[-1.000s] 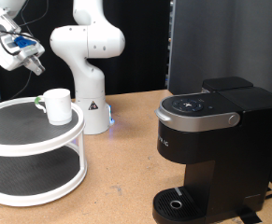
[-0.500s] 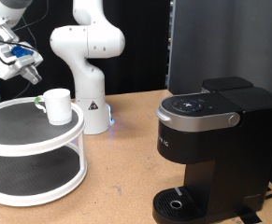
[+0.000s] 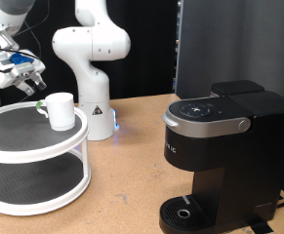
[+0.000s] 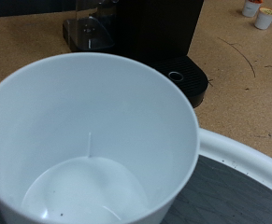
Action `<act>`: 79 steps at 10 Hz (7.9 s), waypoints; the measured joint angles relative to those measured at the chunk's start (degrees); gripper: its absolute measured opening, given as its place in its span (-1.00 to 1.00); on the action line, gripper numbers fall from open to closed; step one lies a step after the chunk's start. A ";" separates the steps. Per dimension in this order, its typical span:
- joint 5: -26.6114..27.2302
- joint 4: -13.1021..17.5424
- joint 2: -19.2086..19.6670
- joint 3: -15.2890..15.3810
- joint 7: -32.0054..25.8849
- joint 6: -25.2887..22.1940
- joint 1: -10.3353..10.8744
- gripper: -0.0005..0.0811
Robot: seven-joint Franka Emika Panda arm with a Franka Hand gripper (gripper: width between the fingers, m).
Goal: Make a cup of coffee with the keurig machine
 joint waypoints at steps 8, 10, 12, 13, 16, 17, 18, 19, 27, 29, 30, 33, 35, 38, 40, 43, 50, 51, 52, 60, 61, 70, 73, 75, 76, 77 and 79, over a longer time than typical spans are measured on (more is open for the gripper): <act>2.85 -2.42 2.42 -3.07 -2.10 7.12 5.01 0.97; 1.18 -2.46 3.05 -5.15 -5.06 6.17 4.92 0.97; -0.18 -2.47 3.60 -7.49 -7.39 5.94 4.83 0.97; -0.23 -2.47 3.70 -8.28 -7.64 6.05 4.82 0.97; 0.49 -2.48 3.65 -10.73 -8.58 6.62 5.13 0.97; 0.93 -2.47 3.49 -11.69 -9.33 6.63 5.36 0.76; 1.32 -2.45 3.25 -12.67 -10.18 6.63 5.66 0.76; 1.69 -2.42 3.04 -13.56 -10.90 6.63 5.90 0.31; 3.08 -2.31 2.83 -15.00 -11.99 6.55 6.26 -0.83; 3.09 -2.31 2.83 -15.00 -11.99 6.54 6.26 -0.83; 3.09 -2.31 2.83 -15.00 -11.99 6.52 6.26 -0.83; 3.09 -2.26 2.83 -13.50 -9.77 6.36 6.13 -0.83; 3.09 -2.07 2.80 -9.67 -4.71 5.43 5.38 -0.83; 4.42 -1.58 1.87 -1.34 4.90 3.87 4.18 -0.83; 4.92 -1.33 0.59 2.93 8.77 3.20 4.14 -0.83; 4.01 -0.62 -0.10 4.55 8.87 1.46 4.13 -0.83; 10.06 -1.45 3.85 7.71 15.77 12.60 11.26 -0.83; 11.79 -1.42 4.62 7.71 16.64 13.97 13.54 -0.83; 13.07 -1.45 5.60 7.76 17.50 15.70 15.71 -0.83; 23.84 -1.43 12.77 7.67 18.16 30.66 32.40 -0.83; 24.33 -1.44 12.82 7.68 18.15 31.66 33.46 -0.83; 25.49 -0.10 19.52 6.22 17.25 32.41 37.01 -0.83; 33.43 0.08 24.88 -0.81 10.72 39.30 47.61 -0.83; 39.68 0.60 27.48 -7.95 4.81 42.43 56.83 -0.83; 42.31 0.84 28.32 -11.64 2.31 43.48 61.37 -0.83; 44.72 1.10 28.77 -15.12 0.20 45.00 65.68 -0.83; 48.25 1.74 28.59 -21.43 -2.81 47.90 73.74 -0.83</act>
